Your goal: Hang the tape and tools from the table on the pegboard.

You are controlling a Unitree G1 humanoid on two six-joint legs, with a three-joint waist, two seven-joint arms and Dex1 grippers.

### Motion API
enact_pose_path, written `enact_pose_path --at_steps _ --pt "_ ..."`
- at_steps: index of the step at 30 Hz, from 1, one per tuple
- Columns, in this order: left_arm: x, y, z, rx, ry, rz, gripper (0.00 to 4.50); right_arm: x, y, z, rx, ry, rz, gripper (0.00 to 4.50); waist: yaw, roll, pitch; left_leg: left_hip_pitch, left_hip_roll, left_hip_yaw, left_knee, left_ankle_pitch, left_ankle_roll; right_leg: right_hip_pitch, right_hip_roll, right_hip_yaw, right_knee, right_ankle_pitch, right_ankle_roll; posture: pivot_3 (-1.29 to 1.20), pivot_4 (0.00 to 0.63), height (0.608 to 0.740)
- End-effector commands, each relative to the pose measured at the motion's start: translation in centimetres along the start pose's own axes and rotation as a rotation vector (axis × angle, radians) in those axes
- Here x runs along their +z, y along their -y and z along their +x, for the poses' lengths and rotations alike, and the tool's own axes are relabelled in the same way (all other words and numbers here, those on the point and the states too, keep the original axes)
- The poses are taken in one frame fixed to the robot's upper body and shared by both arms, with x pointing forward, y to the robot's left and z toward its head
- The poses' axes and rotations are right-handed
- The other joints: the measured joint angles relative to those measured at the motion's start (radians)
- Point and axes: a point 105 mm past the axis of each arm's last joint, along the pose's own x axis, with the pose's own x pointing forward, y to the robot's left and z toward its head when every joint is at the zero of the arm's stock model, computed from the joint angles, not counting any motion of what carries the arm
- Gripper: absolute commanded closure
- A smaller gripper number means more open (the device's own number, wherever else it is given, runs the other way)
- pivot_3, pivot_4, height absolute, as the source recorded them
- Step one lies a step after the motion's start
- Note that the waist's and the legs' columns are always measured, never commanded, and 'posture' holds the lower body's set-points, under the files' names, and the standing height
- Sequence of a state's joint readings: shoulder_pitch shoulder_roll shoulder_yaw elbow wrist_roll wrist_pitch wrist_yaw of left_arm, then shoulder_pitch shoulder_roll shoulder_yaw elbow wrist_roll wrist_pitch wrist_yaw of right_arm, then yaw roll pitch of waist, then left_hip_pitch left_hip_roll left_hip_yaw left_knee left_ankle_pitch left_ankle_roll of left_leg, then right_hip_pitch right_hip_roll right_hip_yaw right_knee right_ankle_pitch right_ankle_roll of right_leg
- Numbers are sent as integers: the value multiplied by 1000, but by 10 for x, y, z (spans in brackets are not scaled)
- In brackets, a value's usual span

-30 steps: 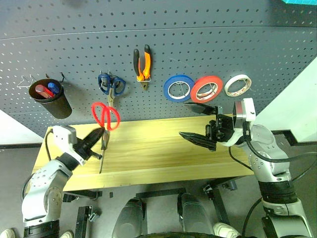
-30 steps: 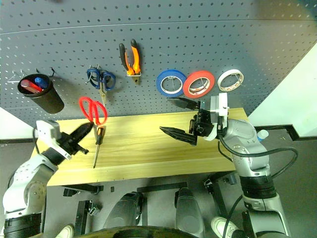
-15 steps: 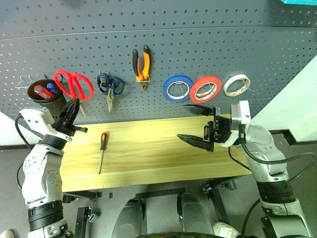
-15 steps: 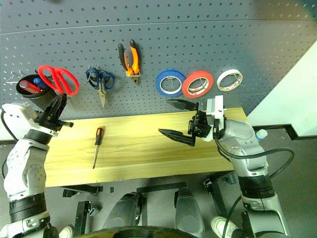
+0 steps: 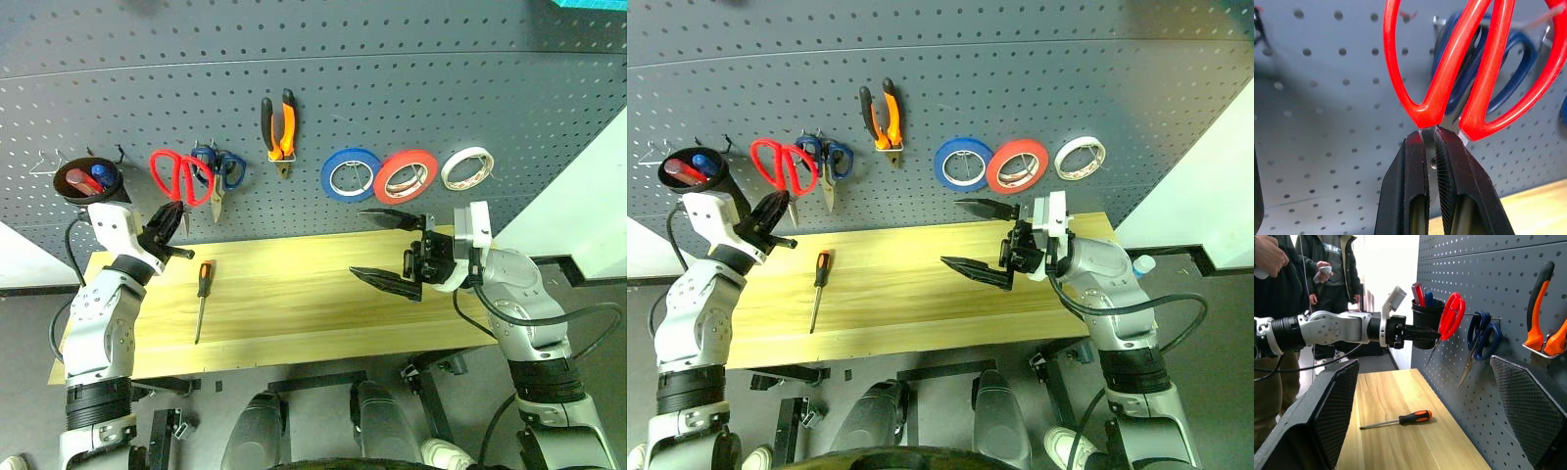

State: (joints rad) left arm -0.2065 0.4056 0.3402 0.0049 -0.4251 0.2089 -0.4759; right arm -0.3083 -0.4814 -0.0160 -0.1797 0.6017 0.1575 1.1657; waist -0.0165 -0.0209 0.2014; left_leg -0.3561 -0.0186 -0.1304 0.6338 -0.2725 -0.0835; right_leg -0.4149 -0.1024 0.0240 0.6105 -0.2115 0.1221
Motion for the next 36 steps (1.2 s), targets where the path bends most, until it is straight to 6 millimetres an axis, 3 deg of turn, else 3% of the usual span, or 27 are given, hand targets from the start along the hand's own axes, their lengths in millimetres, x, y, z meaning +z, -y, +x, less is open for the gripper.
enact_pose_path --at_steps 1,5,8,12,15,18,21,24,32,36 --pt "13 3 3 -25 43 13 3040 6 0 -1 -3 12 -42 0 0 0 0 0 0 0 0 0 0 0 0 0 0 0 0 -13 110 740" --pt "8 -1 -2 -8 20 71 1703 6 0 -2 -6 6 -47 0 -1 0 0 0 0 0 0 0 0 0 0 0 0 0 0 -14 109 740" --pt "-4 -6 -16 -14 -48 58 1703 5 0 -3 -9 1 -50 0 -4 0 -1 0 0 0 0 0 0 0 0 0 0 0 0 -14 109 740" --pt "-63 -23 -44 91 -442 51 1703 4 0 -4 -11 -4 -49 0 -5 0 -1 0 0 0 -1 0 0 -1 0 0 1 0 0 -4 114 740" --pt "-87 -36 -57 197 -593 15 1084 3 0 -3 -8 -5 -46 0 4 -1 -1 0 0 0 0 0 0 0 0 0 2 -2 3 9 118 740" --pt "-108 -39 -60 255 -709 -85 71 1 -1 -1 6 -12 -40 0 5 -2 -2 1 0 0 1 0 0 0 0 0 2 -2 3 13 119 740" --pt "-128 -43 -59 316 -831 -91 29 -1 -1 0 13 -17 -38 0 5 -3 -3 1 0 -1 1 0 0 0 0 -1 2 -2 3 20 121 740" --pt "-142 -42 -44 339 -879 -113 29 -3 -3 0 16 -22 -31 0 4 -3 -3 1 0 -1 1 0 0 0 0 -1 2 0 0 20 126 740" --pt "-152 -38 -9 346 -933 -173 29 -6 -5 -5 -4 -38 -33 0 -1 -4 -4 0 0 -1 0 0 0 0 0 -1 1 0 1 -11 127 740" --pt "-160 -38 -7 363 -987 -157 29 -6 -5 -7 -22 -45 -38 0 -3 -4 -4 0 0 -1 0 0 0 0 0 -1 1 0 1 -23 128 740"
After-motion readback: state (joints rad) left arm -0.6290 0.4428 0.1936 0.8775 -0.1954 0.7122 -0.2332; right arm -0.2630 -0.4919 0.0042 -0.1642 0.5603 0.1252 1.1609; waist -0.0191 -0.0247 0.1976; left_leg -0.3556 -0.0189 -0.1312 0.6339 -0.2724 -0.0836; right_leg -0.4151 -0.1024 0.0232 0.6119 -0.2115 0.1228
